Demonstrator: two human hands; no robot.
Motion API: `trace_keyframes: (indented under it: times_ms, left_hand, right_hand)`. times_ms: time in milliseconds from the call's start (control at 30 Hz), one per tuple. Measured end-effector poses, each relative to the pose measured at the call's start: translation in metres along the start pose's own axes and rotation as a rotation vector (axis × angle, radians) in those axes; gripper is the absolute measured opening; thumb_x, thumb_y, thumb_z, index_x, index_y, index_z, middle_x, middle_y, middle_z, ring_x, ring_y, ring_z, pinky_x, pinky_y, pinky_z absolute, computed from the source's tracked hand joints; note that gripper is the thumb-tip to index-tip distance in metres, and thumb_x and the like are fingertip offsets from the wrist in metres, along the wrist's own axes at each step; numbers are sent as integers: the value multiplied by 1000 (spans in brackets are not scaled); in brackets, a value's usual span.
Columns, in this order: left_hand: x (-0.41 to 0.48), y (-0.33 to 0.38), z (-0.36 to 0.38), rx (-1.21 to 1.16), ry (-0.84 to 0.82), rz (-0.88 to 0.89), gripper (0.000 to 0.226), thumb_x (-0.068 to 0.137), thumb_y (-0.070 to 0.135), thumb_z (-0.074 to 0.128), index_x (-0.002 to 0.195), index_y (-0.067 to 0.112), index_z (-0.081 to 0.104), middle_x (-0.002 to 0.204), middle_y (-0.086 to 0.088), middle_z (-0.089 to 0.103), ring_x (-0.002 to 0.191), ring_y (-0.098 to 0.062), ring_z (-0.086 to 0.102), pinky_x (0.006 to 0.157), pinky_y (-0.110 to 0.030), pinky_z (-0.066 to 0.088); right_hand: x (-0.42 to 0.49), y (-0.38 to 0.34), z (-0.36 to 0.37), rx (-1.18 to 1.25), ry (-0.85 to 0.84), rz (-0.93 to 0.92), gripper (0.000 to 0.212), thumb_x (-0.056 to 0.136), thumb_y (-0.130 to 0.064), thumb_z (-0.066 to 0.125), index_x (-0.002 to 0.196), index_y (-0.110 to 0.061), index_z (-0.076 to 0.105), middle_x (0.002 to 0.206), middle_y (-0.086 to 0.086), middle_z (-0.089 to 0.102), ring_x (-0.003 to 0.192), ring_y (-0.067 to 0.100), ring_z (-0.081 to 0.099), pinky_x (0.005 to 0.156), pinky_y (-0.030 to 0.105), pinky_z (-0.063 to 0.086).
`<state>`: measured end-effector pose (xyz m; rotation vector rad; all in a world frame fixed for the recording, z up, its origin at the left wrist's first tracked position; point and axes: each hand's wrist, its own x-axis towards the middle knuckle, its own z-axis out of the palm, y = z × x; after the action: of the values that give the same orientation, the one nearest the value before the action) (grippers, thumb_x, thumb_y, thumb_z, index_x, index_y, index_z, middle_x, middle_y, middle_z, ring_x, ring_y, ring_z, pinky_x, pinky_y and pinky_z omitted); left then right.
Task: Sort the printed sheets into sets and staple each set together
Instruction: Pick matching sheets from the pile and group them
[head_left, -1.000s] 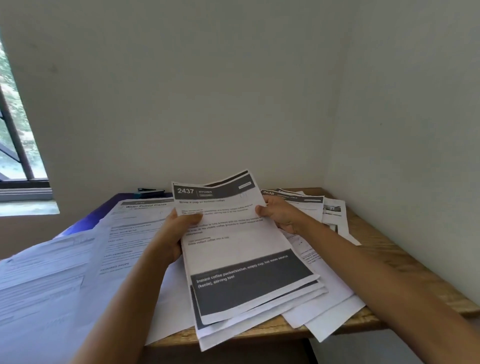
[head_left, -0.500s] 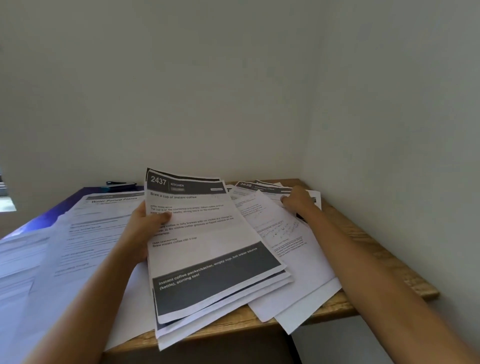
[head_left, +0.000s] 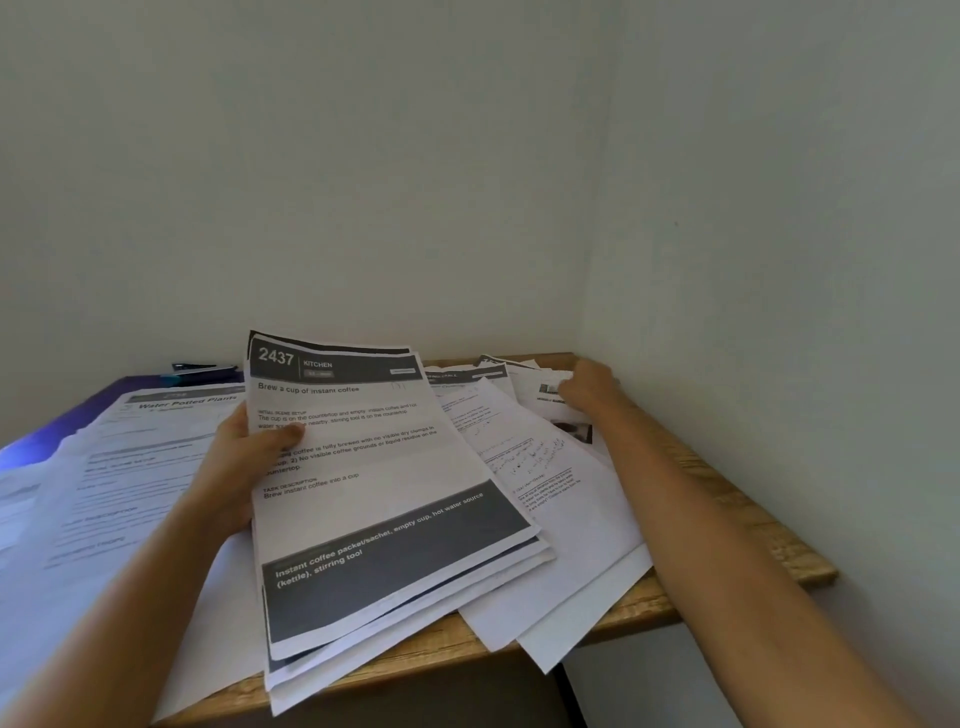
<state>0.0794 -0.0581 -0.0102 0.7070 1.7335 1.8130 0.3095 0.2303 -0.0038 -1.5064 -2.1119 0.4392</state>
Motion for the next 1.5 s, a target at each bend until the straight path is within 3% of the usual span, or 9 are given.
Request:
trace_keyframes:
  times_ms: [100,267,667,833,1000,1167,1267,1367,1500]
  left_hand:
    - [1,0,0,-7,3,-3,31,94,3,54,121,19,52,101,-11,67,82,-30,67,58,-42,53]
    - [0,1,0,-9,4,-1,30,94,3,54,118,21,52,99,-9,67,80,-29,67,56,-40,53]
    - [-1,2,-1,-3,11,-10,32,94,2,54,121,19,53,99,-9,67,80,-29,67,52,-37,54]
    - [-2,3,-1,-3,8,-6,33,95,2,54,124,18,53,103,-12,67,83,-31,66,59,-42,52]
    - [-1,3,0,-4,16,-14,31,94,3,55,121,19,52,101,-11,67,82,-31,66,59,-42,52]
    - [-1,3,0,-5,18,-17,30,94,4,55,119,21,52,100,-11,67,81,-31,65,58,-43,51]
    - [-1,3,-1,0,22,-16,29,95,5,55,119,21,52,98,-10,66,80,-31,66,57,-42,51]
    - [-1,3,-1,0,20,-12,29,94,5,55,118,22,52,97,-9,66,79,-30,66,56,-41,52]
    - [-1,2,-1,-11,4,-2,31,94,4,55,119,21,52,100,-10,67,82,-31,66,59,-43,53]
  right_hand:
    - [3,15,-9,-175,-65,151,38,87,-20,63,122,-7,54,125,11,57,117,29,52,100,36,36]
    - [10,18,-20,-9,-149,217,62,82,-16,74,134,1,44,137,16,50,124,30,49,100,35,41]
    - [5,16,-5,684,-52,40,28,90,5,55,114,-4,66,114,15,67,95,29,66,82,39,55]
    - [4,7,7,651,-108,-30,29,94,5,44,111,-4,66,114,15,67,92,26,64,88,39,53]
    - [-2,2,16,662,-153,-51,35,95,8,35,120,4,59,120,16,63,97,24,61,71,25,50]
    - [-14,-17,31,651,-279,-128,38,97,5,31,129,-7,49,126,9,58,115,25,57,95,37,49]
    - [-13,-21,24,694,-193,-84,37,98,3,36,132,-5,48,120,7,58,106,21,57,82,26,49]
    - [-3,-5,9,486,53,3,31,93,1,47,121,0,59,117,4,59,101,17,55,81,22,43]
    - [8,27,-4,135,26,150,28,87,-5,56,114,6,57,121,21,61,109,34,58,82,32,46]
